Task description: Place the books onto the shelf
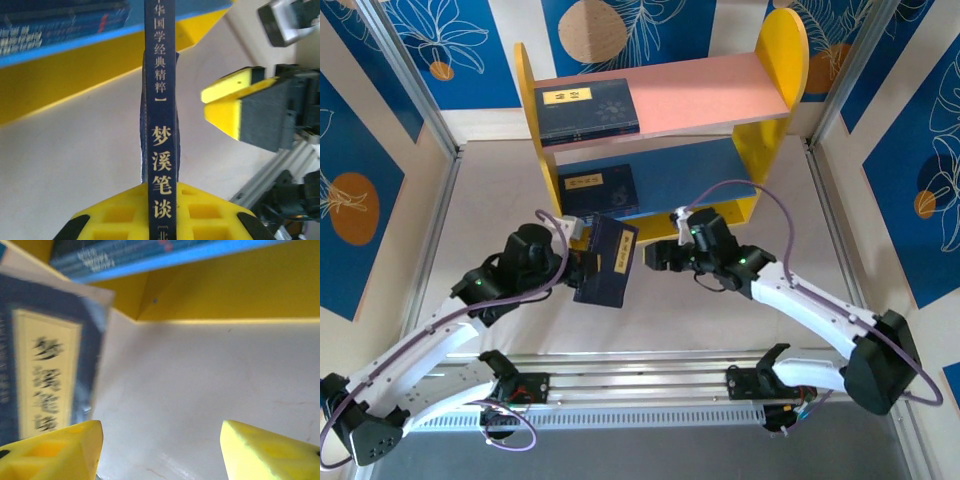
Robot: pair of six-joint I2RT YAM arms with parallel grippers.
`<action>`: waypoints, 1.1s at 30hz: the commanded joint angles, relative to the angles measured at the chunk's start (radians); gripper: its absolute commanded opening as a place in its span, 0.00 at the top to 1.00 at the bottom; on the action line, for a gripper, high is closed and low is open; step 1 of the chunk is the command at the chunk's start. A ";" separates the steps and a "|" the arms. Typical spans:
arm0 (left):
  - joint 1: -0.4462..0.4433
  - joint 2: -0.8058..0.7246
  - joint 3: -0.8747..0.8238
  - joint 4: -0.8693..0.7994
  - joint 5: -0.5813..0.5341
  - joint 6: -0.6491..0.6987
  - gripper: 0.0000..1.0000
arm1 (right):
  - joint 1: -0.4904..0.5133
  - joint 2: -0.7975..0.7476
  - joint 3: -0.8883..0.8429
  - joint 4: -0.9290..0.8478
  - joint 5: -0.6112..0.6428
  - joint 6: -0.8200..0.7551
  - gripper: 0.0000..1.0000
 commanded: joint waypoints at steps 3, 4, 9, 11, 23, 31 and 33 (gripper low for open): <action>-0.011 -0.001 0.186 0.033 0.055 0.057 1.00 | -0.059 -0.080 0.042 -0.046 -0.076 -0.066 0.36; -0.011 0.012 0.215 0.048 0.061 0.062 1.00 | -0.063 -0.090 0.057 -0.051 -0.082 -0.074 0.36; -0.011 0.107 0.419 0.094 0.056 0.106 1.00 | -0.117 -0.119 0.146 -0.068 -0.152 -0.119 0.34; -0.012 0.151 0.508 0.085 0.046 0.130 1.00 | -0.146 -0.123 0.191 -0.078 -0.182 -0.138 0.34; -0.011 0.405 0.958 0.168 -0.111 0.194 1.00 | -0.289 -0.071 0.501 -0.035 -0.377 -0.121 0.29; -0.007 0.526 1.072 0.446 -0.273 0.186 1.00 | -0.302 0.096 0.702 0.136 -0.527 0.044 0.19; -0.007 0.549 1.071 0.521 -0.286 0.179 1.00 | -0.301 0.135 0.736 0.205 -0.547 0.105 0.17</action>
